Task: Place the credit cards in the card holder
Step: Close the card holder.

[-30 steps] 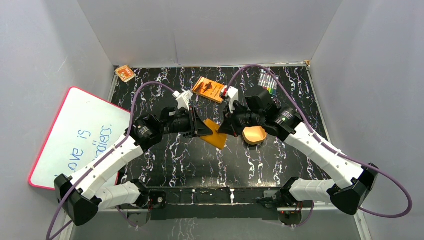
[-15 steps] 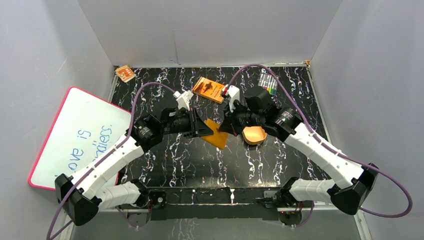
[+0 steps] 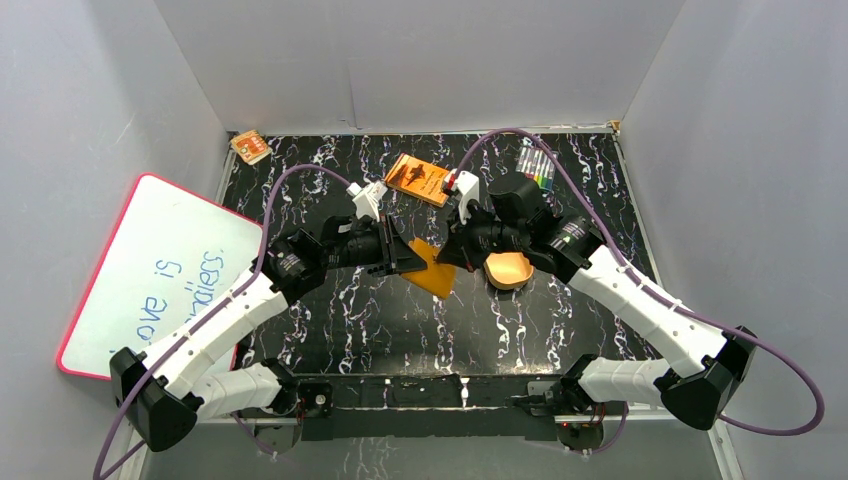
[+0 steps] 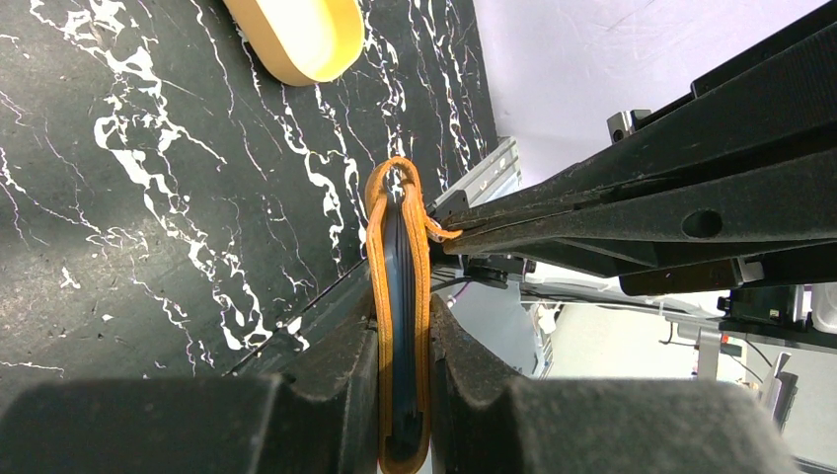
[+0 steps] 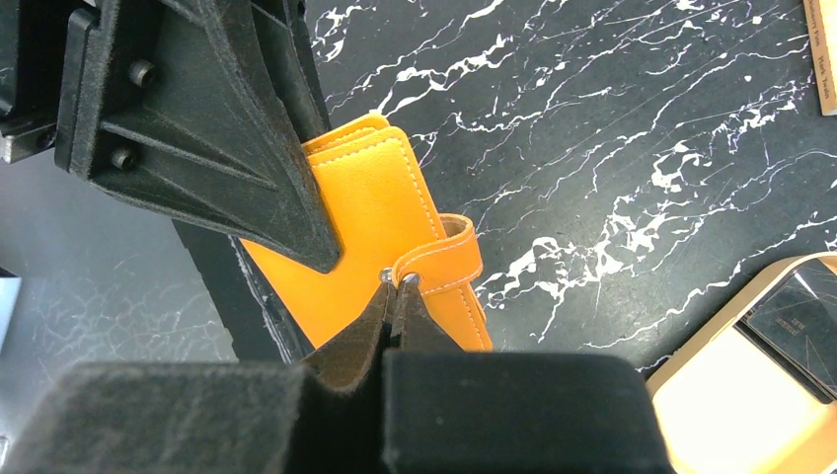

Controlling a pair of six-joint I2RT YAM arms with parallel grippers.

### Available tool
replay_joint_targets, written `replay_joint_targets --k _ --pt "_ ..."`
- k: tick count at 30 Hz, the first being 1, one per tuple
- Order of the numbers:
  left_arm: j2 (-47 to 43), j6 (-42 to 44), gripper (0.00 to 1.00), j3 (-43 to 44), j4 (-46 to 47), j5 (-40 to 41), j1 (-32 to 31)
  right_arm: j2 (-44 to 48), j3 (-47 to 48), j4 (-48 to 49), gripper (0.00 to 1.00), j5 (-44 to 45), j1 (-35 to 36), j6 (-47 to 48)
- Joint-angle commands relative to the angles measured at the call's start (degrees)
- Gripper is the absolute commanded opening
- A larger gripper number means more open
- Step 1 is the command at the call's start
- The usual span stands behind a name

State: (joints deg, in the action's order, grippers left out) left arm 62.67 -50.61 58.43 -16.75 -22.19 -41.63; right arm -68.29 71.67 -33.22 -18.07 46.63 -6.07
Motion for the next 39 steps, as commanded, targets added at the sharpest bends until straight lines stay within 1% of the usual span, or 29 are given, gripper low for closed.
replay_joint_targets --k 1,26,34,39 --pt "-2.0 -0.48 0.0 0.55 2.44 -2.44 -0.02 0.64 -0.33 1.82 0.0 -3.17 0.38 -0.15" --pt "-3.06 -0.88 0.0 0.95 3.9 -2.33 -0.02 -1.02 -0.94 0.55 0.0 -4.04 1.38 0.58" --pt "-3.74 -1.14 0.0 0.53 5.92 -3.69 0.0 -1.83 -0.66 0.26 0.0 -3.38 2.03 0.66" --pt "-4.25 -1.94 0.0 -0.62 9.37 -6.7 0.01 -2.19 -0.9 1.44 0.0 -3.52 2.21 0.03"
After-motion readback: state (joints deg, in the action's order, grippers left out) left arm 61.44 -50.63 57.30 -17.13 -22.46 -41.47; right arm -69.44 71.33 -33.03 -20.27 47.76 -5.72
